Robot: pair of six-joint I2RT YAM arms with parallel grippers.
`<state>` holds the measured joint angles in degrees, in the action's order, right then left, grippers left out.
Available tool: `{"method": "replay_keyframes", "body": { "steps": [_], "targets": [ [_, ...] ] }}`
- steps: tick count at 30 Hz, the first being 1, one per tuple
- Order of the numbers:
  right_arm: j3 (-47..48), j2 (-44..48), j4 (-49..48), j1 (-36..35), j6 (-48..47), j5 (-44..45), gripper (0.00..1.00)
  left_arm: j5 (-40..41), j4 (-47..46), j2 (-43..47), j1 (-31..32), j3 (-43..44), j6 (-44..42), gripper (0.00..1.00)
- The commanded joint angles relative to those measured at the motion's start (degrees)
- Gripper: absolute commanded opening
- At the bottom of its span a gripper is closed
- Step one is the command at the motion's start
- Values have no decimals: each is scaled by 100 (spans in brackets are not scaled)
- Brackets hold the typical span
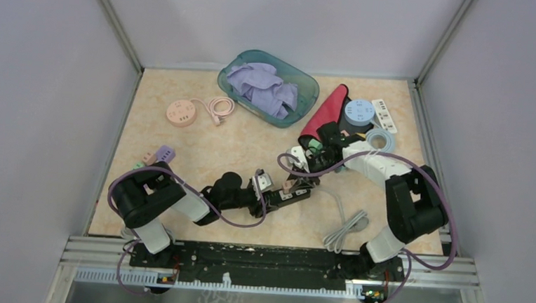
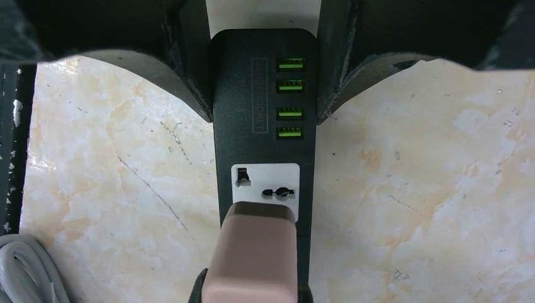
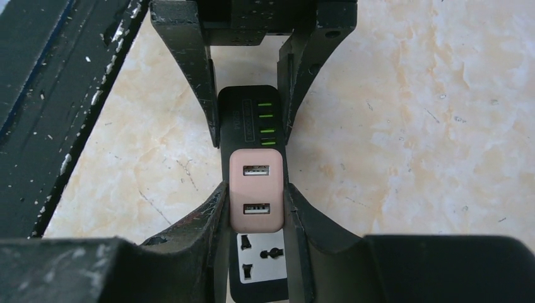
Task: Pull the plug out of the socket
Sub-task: Remove the plug from the socket.
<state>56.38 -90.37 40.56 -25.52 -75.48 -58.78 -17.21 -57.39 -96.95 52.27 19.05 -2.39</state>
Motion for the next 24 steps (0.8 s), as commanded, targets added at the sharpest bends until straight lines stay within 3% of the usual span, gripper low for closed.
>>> {"method": "replay_keyframes", "body": {
  "steps": [1, 4, 12, 18, 24],
  "targets": [
    [401, 195, 300, 203, -270, -760, 0, -131, 514, 9, -11, -100, 157, 0],
    [401, 254, 260, 411, -216, -839, 0, -97, 511, 53, -10, -136, 240, 0],
    [-30, 738, -1733, 1195, 2039, -462, 0, -161, 511, 31, -20, -156, 384, 0],
    [-382, 968, -3051, 1745, 3373, 244, 0, -115, 523, 125, -21, -165, 412, 0],
    [-629, 957, -3832, 2024, 4068, 1162, 0, -44, 551, 260, -15, -178, 454, 0]
  ]
}}
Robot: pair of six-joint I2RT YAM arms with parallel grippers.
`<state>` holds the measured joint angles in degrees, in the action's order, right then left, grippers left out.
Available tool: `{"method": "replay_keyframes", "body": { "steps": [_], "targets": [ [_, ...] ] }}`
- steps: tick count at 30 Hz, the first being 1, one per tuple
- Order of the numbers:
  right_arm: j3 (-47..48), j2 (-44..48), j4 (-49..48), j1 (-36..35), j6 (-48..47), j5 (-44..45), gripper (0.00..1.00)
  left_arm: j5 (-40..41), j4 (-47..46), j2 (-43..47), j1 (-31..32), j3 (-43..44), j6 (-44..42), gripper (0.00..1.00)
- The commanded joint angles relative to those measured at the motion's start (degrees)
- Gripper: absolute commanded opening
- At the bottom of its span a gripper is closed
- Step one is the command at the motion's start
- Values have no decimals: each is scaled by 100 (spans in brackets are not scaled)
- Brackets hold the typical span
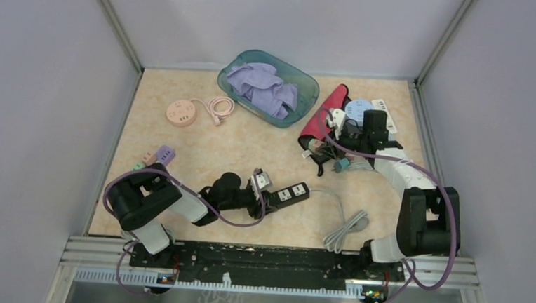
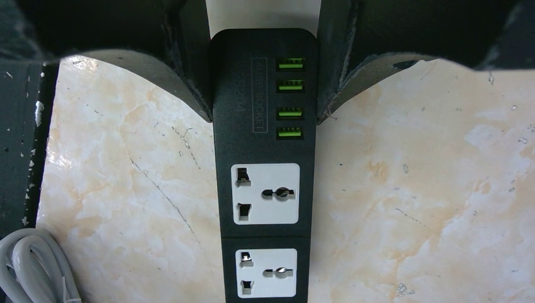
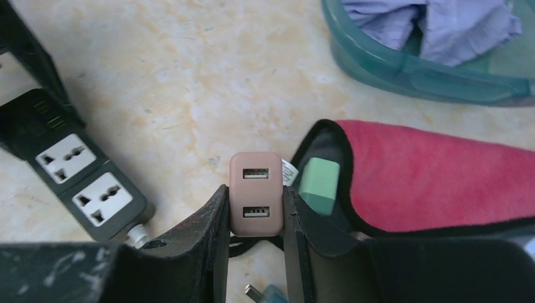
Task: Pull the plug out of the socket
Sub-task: Remove the plug from the socket, then place the plug at the center of the board.
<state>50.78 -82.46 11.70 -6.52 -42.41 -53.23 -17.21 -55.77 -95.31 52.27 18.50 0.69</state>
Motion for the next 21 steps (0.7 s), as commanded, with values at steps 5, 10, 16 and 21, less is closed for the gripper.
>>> {"method": "replay_keyframes", "body": {
  "steps": [5, 10, 16, 21],
  "targets": [
    [-138, 129, -1204, 201, 949, 1277, 2, -33, 450, 206, -21, -149, 177, 0],
    [-125, -2, -1310, 230, 1117, 1739, 4, -2, 490, 326, -22, -205, 195, 0],
    [108, -286, -962, 239, 1080, 1821, 7, 63, 550, 470, -15, -242, 189, 0],
    [193, -384, -824, 242, 1061, 1877, 14, 102, 617, 584, -23, -242, 177, 0]
  ]
}}
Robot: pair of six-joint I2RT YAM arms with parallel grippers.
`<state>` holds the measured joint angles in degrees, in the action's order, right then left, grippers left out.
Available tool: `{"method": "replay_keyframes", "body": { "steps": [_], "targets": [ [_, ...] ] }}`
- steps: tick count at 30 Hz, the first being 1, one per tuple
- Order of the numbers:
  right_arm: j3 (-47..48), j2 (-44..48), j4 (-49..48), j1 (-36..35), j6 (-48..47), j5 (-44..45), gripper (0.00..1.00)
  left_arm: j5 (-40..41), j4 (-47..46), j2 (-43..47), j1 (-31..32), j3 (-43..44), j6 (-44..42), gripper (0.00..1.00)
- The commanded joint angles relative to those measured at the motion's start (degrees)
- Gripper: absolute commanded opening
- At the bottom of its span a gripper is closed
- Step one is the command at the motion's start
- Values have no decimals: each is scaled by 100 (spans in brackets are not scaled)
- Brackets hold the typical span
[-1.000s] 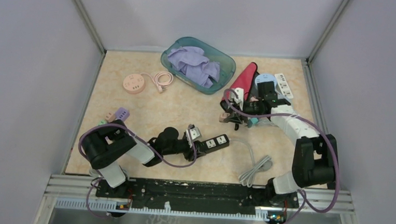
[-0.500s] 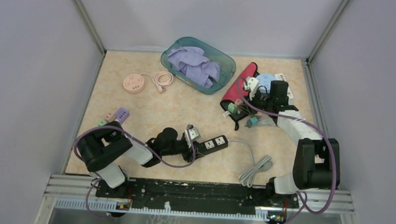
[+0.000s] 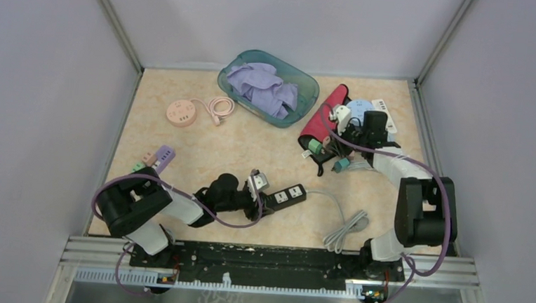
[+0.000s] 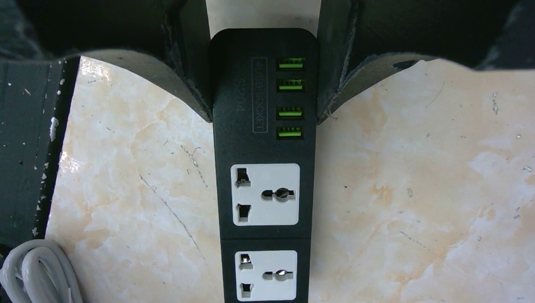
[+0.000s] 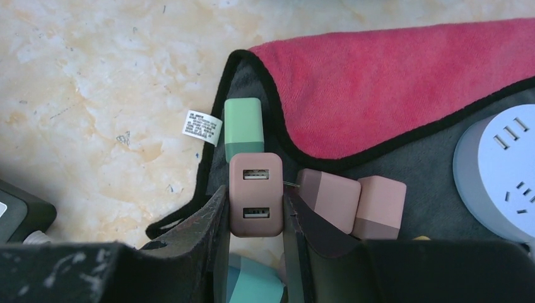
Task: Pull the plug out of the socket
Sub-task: Place the plug at the center of the board.
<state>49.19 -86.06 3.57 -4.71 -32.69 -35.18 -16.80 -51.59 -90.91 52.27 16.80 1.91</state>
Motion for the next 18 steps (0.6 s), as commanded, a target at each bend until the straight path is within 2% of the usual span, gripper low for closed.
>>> {"method": "replay_keyframes", "body": {
  "steps": [1, 9, 15, 18],
  "targets": [
    [362, -32, 15, 63, 87, 80, 16, 66, 213, 166, -19, -71, 50, 0],
    [395, -51, 75, 64, 75, 67, 29, 172, 327, 372, -17, -97, 37, 0],
    [416, -35, 104, 63, 79, 21, 35, 280, 444, 590, -16, -119, 20, 0],
    [414, -18, 121, 69, 81, -20, 42, 326, 501, 695, -23, -120, 14, 0]
  ]
}}
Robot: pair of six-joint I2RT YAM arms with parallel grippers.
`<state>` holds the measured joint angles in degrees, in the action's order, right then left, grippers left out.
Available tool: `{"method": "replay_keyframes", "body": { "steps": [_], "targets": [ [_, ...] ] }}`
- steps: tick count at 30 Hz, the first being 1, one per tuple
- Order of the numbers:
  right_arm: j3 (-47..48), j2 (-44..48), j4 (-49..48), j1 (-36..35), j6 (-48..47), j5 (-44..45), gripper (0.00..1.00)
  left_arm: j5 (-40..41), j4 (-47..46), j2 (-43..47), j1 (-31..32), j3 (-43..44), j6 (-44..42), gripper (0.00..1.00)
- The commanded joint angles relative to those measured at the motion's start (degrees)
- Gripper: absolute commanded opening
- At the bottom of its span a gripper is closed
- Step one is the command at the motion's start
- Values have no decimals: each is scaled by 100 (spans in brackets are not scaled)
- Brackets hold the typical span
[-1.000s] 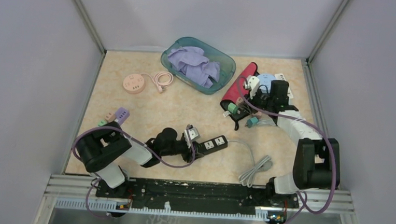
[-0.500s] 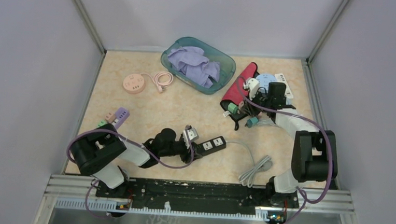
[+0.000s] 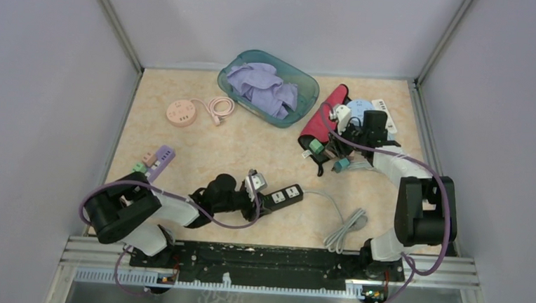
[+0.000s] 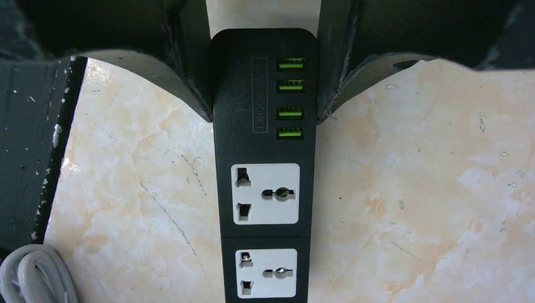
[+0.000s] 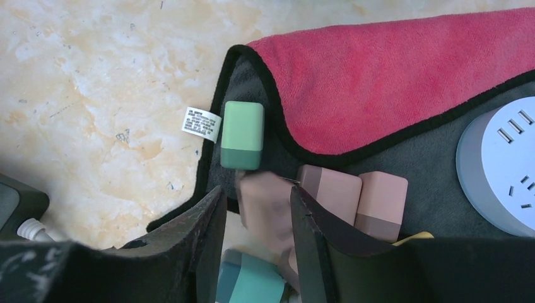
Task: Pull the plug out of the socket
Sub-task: Place the plug at the center of the board.
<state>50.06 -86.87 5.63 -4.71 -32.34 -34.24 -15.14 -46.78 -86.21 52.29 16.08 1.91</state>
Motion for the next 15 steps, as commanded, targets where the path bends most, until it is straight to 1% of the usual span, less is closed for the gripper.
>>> {"method": "replay_keyframes", "body": {
  "steps": [1, 6, 15],
  "targets": [
    [327, 71, -83, 59, 49, -130, 45, 169, 39, 254, -19, -44, 11, 0],
    [307, 138, -100, 64, 70, -182, 53, 234, 150, 386, -17, -34, 32, 0],
    [257, 321, -157, 62, 94, -432, 54, 515, 442, 749, -140, -3, 307, 0]
  ]
}}
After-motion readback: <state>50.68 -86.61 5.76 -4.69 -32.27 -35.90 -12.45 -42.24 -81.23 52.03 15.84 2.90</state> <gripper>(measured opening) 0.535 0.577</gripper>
